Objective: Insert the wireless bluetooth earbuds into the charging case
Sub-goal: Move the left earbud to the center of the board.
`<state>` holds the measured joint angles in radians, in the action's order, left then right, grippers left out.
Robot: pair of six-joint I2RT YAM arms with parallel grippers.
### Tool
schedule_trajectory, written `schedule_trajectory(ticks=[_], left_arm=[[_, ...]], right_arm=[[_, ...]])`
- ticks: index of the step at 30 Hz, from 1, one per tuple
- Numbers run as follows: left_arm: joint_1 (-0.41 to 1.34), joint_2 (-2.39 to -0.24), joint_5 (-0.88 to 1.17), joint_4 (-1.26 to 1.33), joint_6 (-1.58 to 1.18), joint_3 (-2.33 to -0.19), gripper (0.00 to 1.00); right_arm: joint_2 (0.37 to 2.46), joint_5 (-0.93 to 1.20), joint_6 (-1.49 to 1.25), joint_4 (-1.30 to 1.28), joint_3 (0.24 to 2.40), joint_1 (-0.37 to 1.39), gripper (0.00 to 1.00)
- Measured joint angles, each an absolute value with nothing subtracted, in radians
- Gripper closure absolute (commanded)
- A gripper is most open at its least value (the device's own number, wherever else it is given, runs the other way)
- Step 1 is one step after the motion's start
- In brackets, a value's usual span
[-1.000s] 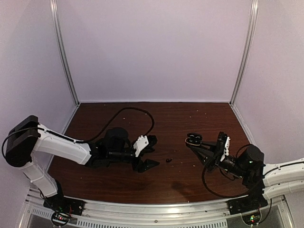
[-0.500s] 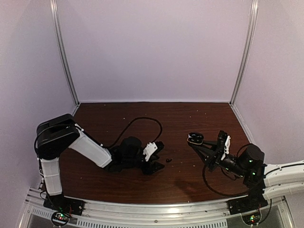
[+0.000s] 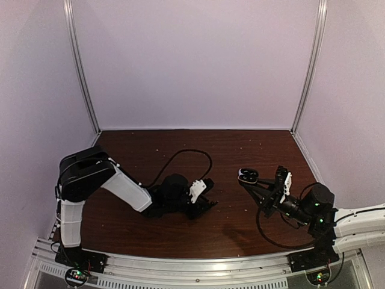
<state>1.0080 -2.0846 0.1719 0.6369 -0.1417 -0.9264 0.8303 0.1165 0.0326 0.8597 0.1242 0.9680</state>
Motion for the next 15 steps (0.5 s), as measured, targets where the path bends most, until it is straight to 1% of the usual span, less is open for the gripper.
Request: schedule_trajectory(ticks=[4,8,11,15], left_arm=[[1.008,-2.106,0.169,0.633,-0.144,-0.957,0.8],[1.004,-2.13,0.156,0.622,-0.152,-0.997,0.82],[0.993,-2.152,0.15,0.615,-0.159,-1.031,0.82],[0.968,-2.178,0.141,0.596,-0.174,-1.081,0.78]], right_arm=[[0.83,0.115,0.033,0.859,0.124,0.966,1.0],[0.83,0.115,0.033,0.856,0.124,0.963,1.0],[0.83,0.115,0.033,0.855,0.124,0.963,1.0],[0.831,0.115,0.033,0.855,0.124,0.961,1.0]])
